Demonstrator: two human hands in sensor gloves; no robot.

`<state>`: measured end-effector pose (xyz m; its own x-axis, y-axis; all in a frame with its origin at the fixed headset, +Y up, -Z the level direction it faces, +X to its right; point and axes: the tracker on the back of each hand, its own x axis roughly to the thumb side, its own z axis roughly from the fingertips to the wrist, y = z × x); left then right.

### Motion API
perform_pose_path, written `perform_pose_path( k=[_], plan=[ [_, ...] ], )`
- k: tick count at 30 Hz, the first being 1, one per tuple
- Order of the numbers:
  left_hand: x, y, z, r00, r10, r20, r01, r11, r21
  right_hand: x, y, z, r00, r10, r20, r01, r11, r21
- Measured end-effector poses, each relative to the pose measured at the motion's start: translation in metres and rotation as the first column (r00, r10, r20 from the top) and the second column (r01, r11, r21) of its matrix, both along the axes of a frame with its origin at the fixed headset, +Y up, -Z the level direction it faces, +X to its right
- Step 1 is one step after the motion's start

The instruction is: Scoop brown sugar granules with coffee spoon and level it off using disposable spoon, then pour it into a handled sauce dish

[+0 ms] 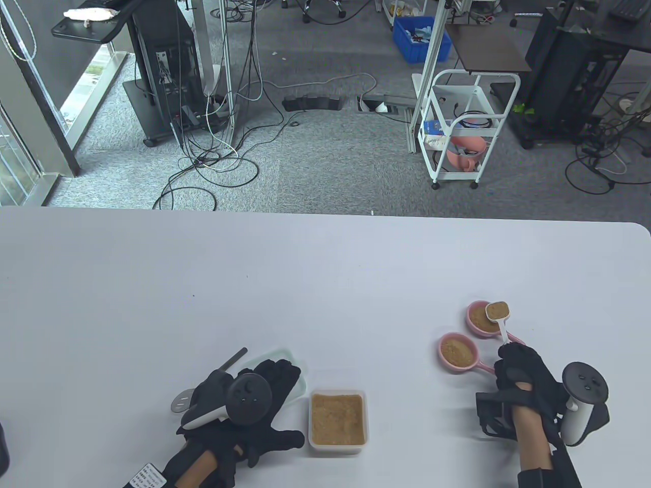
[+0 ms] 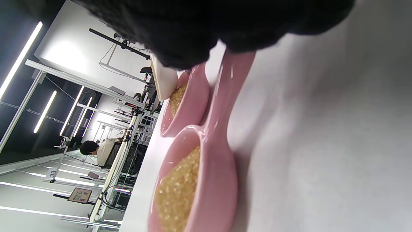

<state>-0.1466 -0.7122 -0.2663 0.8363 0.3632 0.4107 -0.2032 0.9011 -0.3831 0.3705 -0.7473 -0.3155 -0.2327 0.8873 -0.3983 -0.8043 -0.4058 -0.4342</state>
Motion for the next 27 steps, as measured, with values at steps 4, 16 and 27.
perform_pose_path(
  k=[4,16,27],
  plan=[
    [0.001,0.0,0.0,1.0,-0.002,0.003,0.002,1.0,-0.001,-0.002,0.004,-0.001,0.997,0.072,-0.006,-0.072,0.997,-0.005],
    [0.003,-0.001,0.001,1.0,-0.008,0.01,0.008,1.0,-0.005,-0.007,0.012,-0.003,0.965,0.262,-0.02,-0.262,0.965,-0.009],
    [0.004,-0.002,0.002,1.0,-0.012,0.015,0.012,1.0,-0.01,-0.012,0.018,-0.003,0.913,0.406,-0.026,-0.407,0.914,-0.007]
  ],
)
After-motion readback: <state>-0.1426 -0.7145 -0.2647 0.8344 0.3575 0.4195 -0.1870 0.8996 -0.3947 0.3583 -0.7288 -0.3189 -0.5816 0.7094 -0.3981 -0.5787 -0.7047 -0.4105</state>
